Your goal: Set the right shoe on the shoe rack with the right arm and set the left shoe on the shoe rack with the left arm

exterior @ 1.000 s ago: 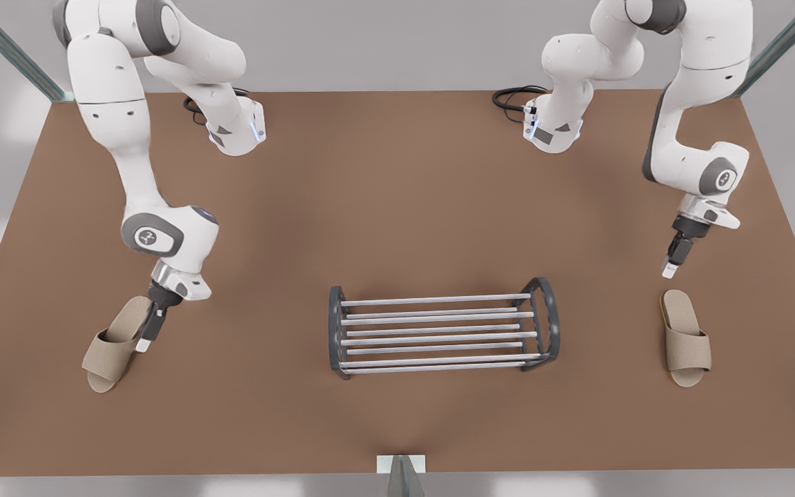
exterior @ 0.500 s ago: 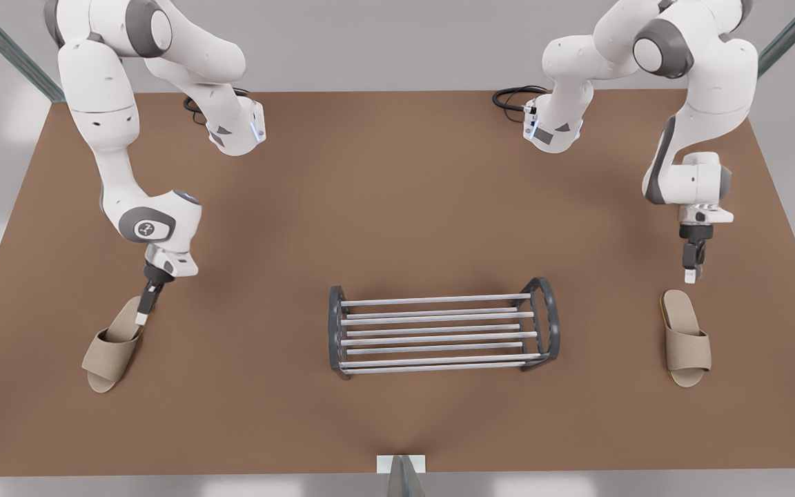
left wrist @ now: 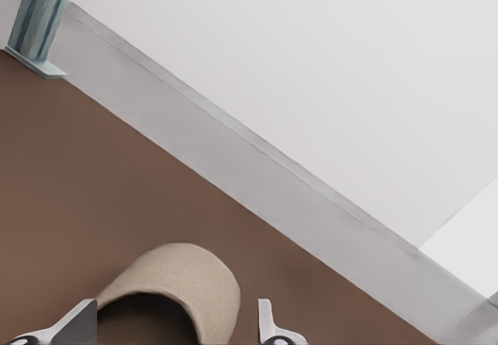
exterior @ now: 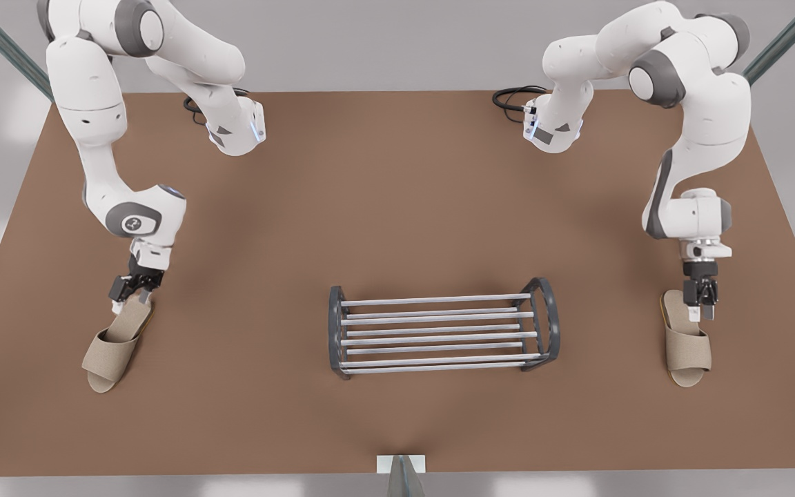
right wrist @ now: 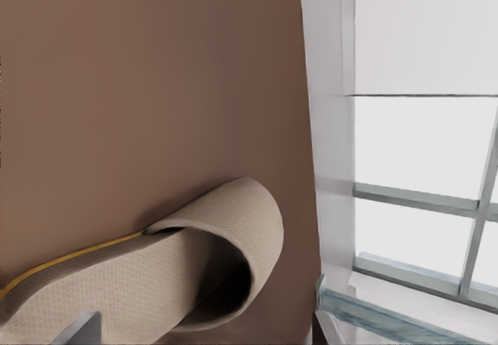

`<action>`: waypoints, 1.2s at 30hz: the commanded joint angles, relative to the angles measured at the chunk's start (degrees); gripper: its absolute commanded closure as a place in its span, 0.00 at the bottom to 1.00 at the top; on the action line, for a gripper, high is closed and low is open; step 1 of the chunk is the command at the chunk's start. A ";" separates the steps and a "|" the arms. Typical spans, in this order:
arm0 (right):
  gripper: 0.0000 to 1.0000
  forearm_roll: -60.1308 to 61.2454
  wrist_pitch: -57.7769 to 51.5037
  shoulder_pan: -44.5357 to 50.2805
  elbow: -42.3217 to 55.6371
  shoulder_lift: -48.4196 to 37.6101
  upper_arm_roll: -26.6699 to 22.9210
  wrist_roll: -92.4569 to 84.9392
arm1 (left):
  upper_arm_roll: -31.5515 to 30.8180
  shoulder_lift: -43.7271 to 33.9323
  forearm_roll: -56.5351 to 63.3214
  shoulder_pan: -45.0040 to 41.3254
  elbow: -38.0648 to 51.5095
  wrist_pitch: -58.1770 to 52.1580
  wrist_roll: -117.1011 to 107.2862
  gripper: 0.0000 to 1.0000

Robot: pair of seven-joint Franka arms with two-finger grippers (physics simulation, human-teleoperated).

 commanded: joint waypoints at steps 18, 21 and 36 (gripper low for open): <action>0.00 -23.78 -0.68 -0.86 15.44 13.17 -2.73 29.08 | -6.17 5.97 -4.35 0.71 7.38 0.34 5.01 0.00; 0.00 -26.24 0.11 -0.77 19.22 14.92 -3.78 29.08 | -6.17 6.41 -4.35 0.71 7.65 0.34 5.01 0.00; 0.01 -27.74 -0.59 -0.16 25.03 20.64 -5.45 29.61 | -7.75 10.80 -4.00 1.42 13.89 0.86 4.84 0.13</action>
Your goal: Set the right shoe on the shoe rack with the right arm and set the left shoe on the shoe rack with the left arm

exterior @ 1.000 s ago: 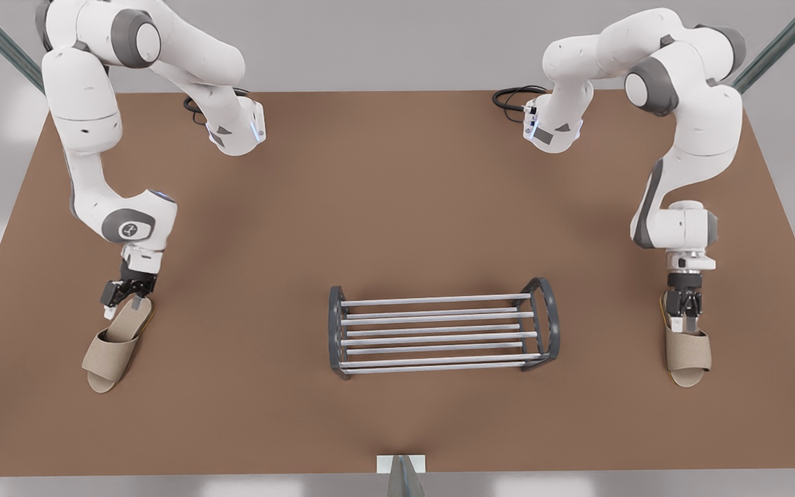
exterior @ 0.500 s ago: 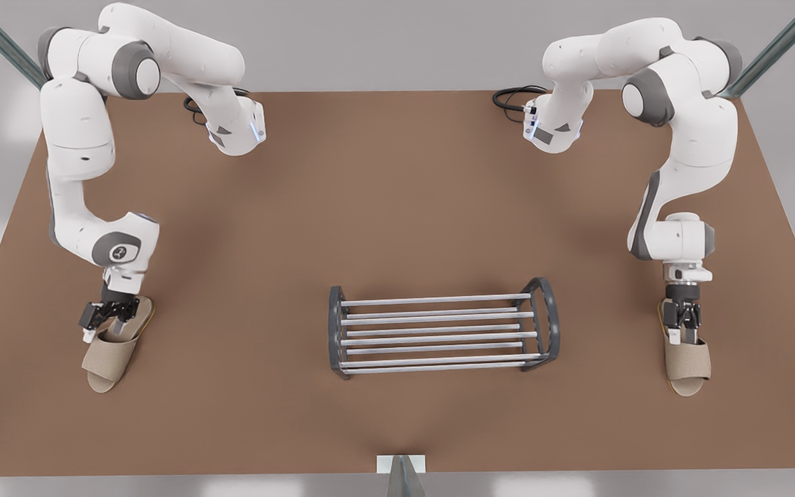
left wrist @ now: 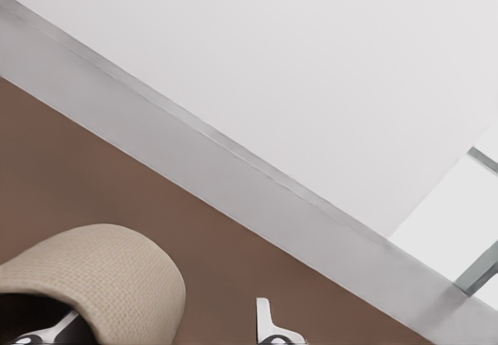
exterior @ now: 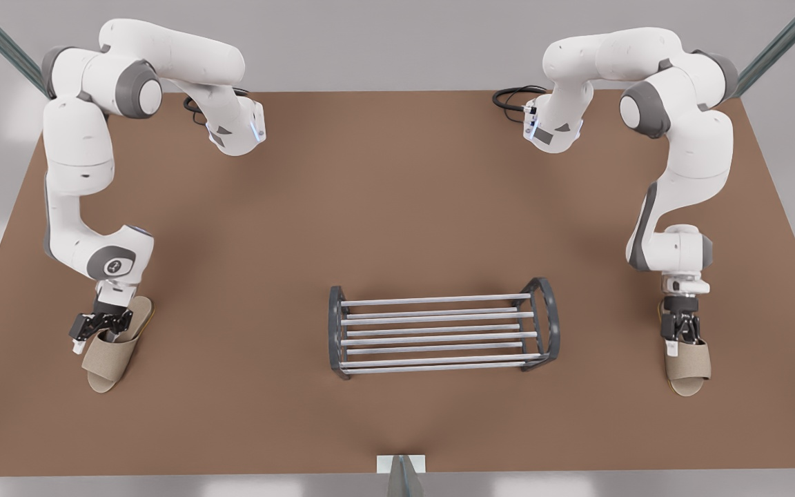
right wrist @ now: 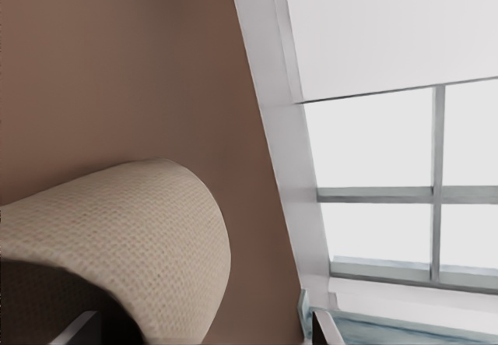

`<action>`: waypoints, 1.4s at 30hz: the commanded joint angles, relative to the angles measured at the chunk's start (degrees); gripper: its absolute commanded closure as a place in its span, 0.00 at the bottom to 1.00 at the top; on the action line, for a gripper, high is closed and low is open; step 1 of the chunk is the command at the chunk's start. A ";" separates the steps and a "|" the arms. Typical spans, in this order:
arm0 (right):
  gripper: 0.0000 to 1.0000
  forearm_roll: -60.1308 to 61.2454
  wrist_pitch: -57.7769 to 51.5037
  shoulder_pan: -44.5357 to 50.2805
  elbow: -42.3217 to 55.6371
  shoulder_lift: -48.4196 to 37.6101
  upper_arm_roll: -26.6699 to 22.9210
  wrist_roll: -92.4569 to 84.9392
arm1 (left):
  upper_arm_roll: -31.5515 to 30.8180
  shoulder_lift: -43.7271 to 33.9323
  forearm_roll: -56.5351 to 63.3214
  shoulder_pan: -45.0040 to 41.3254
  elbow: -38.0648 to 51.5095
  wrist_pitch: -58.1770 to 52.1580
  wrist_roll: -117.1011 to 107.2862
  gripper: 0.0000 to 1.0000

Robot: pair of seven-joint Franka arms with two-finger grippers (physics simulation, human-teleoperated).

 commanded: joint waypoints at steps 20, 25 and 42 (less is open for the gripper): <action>0.61 -9.16 -1.25 1.29 2.65 2.25 -0.79 3.60 | -2.54 -7.00 1.70 -0.89 0.14 12.40 0.71 0.68; 0.75 -9.43 -1.16 1.29 2.65 1.55 -0.79 2.81 | -12.55 -19.92 1.96 -2.91 0.14 43.52 -3.16 0.70; 0.79 -6.79 25.12 16.23 0.28 -29.22 13.00 1.41 | -40.86 -35.14 1.26 -16.79 7.17 71.91 -48.25 0.69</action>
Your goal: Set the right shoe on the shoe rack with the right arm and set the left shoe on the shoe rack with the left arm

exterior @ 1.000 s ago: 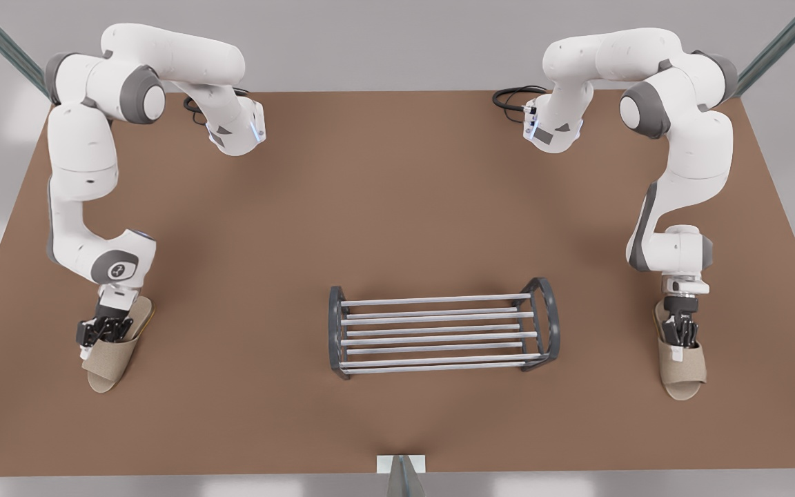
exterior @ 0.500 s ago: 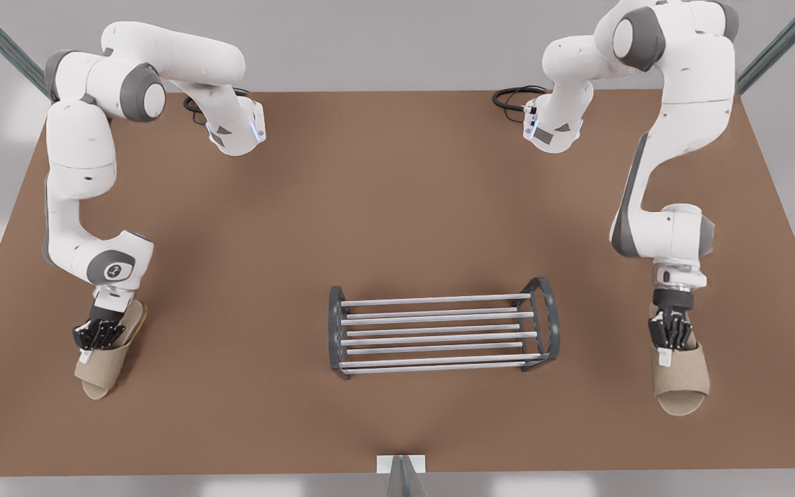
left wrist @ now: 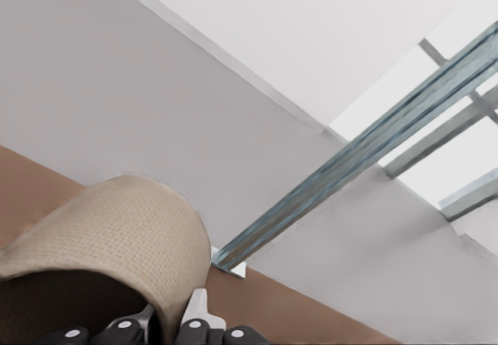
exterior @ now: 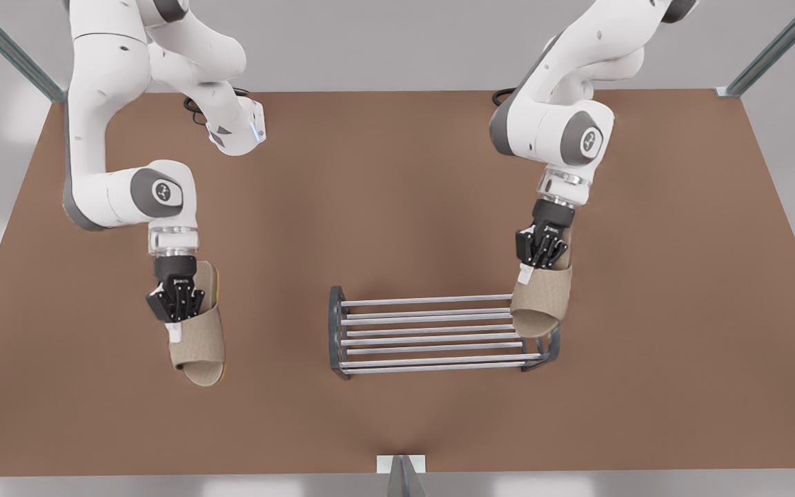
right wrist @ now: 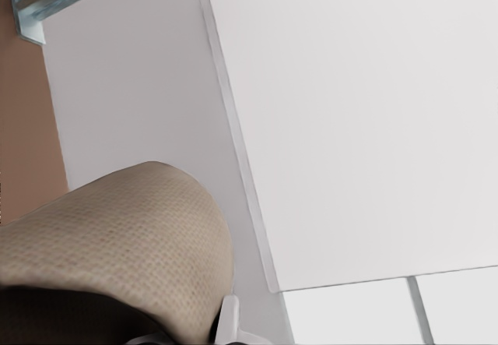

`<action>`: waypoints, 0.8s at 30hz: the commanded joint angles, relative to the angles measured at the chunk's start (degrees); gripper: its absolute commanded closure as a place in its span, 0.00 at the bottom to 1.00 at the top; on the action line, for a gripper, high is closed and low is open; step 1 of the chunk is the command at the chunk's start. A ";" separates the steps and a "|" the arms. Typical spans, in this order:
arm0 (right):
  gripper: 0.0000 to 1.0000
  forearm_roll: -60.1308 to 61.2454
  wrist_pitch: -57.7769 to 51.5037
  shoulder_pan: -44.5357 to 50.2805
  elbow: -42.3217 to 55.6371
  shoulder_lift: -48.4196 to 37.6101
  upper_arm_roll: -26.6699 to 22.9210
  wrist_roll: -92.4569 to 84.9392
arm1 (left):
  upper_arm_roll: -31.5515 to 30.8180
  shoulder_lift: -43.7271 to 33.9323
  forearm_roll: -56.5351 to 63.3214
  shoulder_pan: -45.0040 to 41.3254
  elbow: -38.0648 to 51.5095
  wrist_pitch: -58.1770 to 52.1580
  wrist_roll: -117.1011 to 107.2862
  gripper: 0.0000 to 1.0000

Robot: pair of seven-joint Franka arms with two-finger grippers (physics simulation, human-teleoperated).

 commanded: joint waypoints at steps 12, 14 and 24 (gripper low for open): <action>0.79 -4.77 3.64 6.80 3.12 -0.13 2.33 -0.77 | 3.10 22.56 4.75 -5.94 16.28 2.46 -28.30 0.68; 0.79 -4.77 4.26 7.07 4.70 0.84 2.33 -0.86 | 3.98 23.27 5.27 -5.85 16.28 1.23 -28.12 0.68; 0.79 -4.77 4.08 6.98 4.79 1.98 2.33 -0.77 | 5.21 26.35 7.73 -5.85 19.09 1.40 -27.60 0.00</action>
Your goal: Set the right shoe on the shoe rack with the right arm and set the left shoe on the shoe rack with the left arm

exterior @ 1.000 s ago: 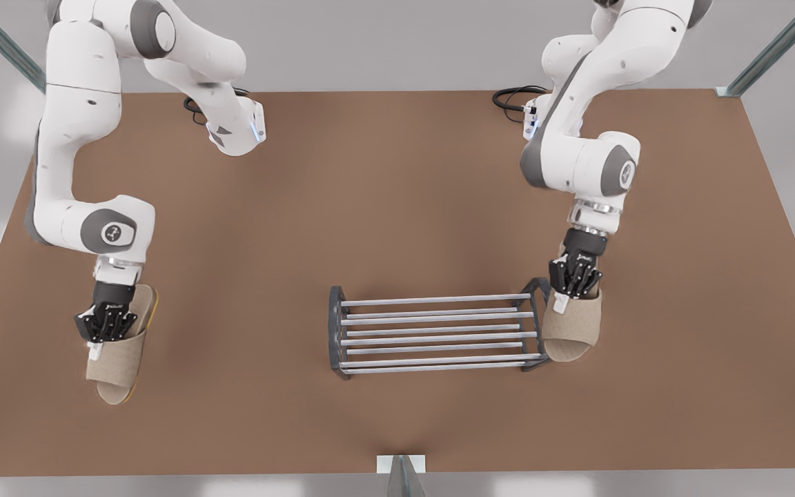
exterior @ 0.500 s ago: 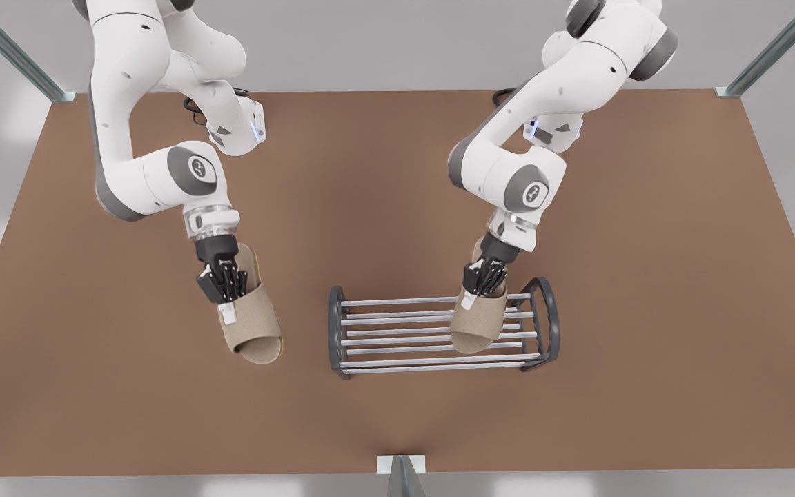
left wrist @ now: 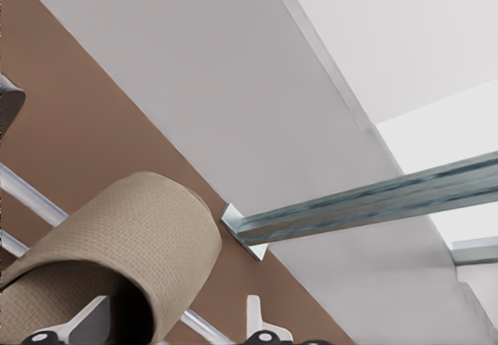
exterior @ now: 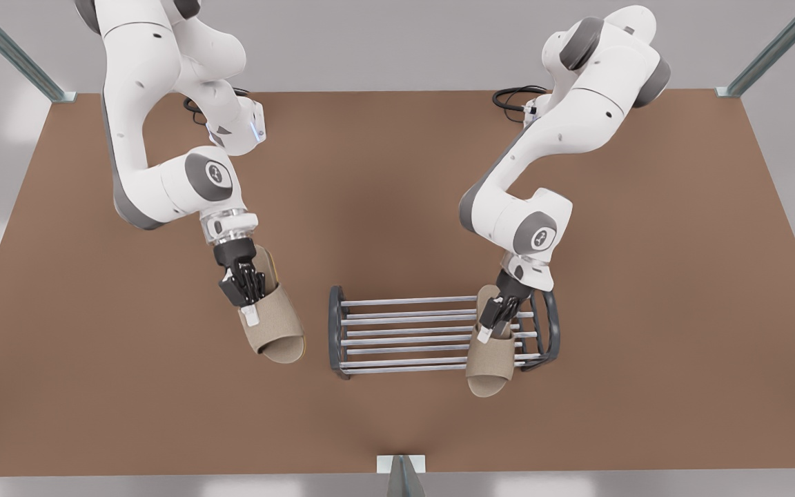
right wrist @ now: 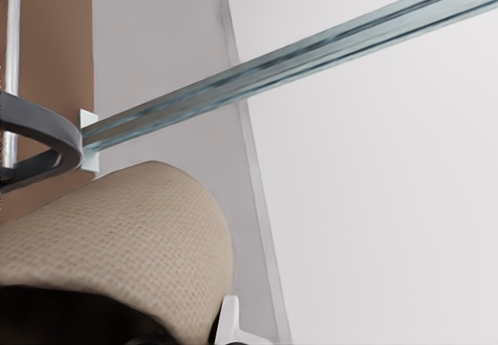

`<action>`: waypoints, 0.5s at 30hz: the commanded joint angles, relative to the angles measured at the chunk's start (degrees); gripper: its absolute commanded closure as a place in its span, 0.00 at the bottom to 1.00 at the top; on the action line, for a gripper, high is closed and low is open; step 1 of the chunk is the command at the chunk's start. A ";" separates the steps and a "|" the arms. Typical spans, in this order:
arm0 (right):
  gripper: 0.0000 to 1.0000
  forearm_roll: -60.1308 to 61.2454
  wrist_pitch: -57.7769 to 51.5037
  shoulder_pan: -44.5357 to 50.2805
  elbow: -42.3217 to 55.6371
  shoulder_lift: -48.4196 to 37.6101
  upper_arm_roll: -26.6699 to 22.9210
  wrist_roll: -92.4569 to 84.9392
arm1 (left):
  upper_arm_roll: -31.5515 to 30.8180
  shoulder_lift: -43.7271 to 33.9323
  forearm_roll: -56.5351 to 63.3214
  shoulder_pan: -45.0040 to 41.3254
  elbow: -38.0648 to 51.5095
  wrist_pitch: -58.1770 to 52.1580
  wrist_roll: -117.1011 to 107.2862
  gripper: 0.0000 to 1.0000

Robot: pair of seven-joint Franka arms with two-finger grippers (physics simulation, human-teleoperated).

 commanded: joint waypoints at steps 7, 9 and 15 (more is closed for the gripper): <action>0.79 3.14 -1.34 7.20 2.24 0.48 -0.14 -0.10 | 0.69 -24.04 -5.17 0.00 -21.97 2.85 -8.27 0.00; 0.79 4.28 -1.17 10.80 6.38 4.08 -0.67 -0.10 | 1.31 -33.18 -5.70 0.09 -23.11 2.85 -14.06 0.00; 0.79 13.69 -2.66 24.16 19.74 16.20 -9.02 0.07 | 16.78 -23.43 5.54 2.11 -13.79 -2.50 3.07 0.00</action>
